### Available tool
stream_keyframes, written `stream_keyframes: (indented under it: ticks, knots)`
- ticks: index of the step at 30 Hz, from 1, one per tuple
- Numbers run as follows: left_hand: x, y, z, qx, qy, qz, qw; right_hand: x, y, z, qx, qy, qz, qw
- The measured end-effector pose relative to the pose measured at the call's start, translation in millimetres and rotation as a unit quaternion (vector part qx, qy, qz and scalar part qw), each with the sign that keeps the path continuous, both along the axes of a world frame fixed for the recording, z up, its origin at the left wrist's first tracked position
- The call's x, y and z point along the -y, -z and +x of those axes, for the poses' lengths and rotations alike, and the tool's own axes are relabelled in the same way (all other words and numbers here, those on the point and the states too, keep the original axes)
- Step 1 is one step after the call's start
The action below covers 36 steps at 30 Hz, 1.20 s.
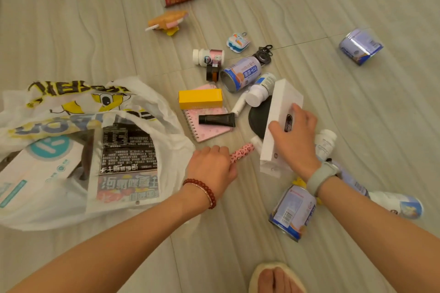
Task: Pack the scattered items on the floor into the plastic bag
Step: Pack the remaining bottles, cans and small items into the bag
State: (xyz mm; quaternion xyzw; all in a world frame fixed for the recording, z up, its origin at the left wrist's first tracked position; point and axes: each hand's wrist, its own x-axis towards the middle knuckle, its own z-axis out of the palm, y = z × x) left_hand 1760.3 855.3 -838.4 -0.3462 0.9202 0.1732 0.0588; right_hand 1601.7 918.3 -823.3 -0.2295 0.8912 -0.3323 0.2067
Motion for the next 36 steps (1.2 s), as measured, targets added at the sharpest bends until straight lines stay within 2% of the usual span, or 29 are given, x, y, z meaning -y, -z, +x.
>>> stream_keyframes:
  ticks: [3,6,10,14,16,20,21,23,25,27,31,34,36]
  knots:
    - [8.7,-27.8,33.2,-0.153,-0.075,0.013,0.985,6.6,-16.7,15.0,0.007,-0.048,-0.062,0.997]
    - [22.9,-44.6,78.2,-0.214,-0.159,0.001,0.964,20.4,-28.5,37.8,0.02,-0.091,-0.093,0.991]
    - [40.1,-45.5,144.0,-0.177,-0.321,-0.002,0.931,42.3,-45.9,84.3,0.08,-0.197,-0.103,0.972]
    - [48.2,-36.2,186.1,-0.126,-0.38,-0.005,0.916,53.5,-63.5,141.9,0.096,-0.327,-0.108,0.934]
    - [59.5,-34.0,191.9,-0.143,-0.403,-0.003,0.904,55.8,-66.5,165.2,0.096,-0.363,-0.101,0.921]
    - [93.8,-30.3,183.4,-0.227,-0.518,0.061,0.822,60.1,-54.9,190.5,0.037,-0.414,0.016,0.909]
    - [98.1,-28.6,179.4,-0.238,-0.518,0.076,0.818,61.5,-50.7,192.3,0.017,-0.417,0.041,0.908]
    - [96.2,-25.8,172.9,-0.221,-0.473,0.065,0.85,66.6,-40.6,193.7,-0.024,-0.422,0.087,0.902]
    - [86.5,-23.0,172.9,-0.21,-0.397,-0.003,0.893,73.7,-29.8,195.6,-0.065,-0.433,0.128,0.89]
    - [84.2,-19.7,179.3,-0.195,-0.35,-0.066,0.914,83.8,-19.8,198.4,-0.09,-0.443,0.144,0.88]
    - [107.0,-12.1,191.2,-0.104,-0.339,-0.118,0.928,120.6,-5.2,198.4,-0.109,-0.411,0.118,0.897]
    - [114.2,-13.6,186.5,-0.125,-0.342,-0.121,0.923,157.6,-3.1,194.4,-0.126,-0.363,0.074,0.92]
    - [107.3,-13.7,182.2,-0.156,-0.324,-0.116,0.926,167.6,-3.4,194.5,-0.105,-0.36,0.051,0.926]
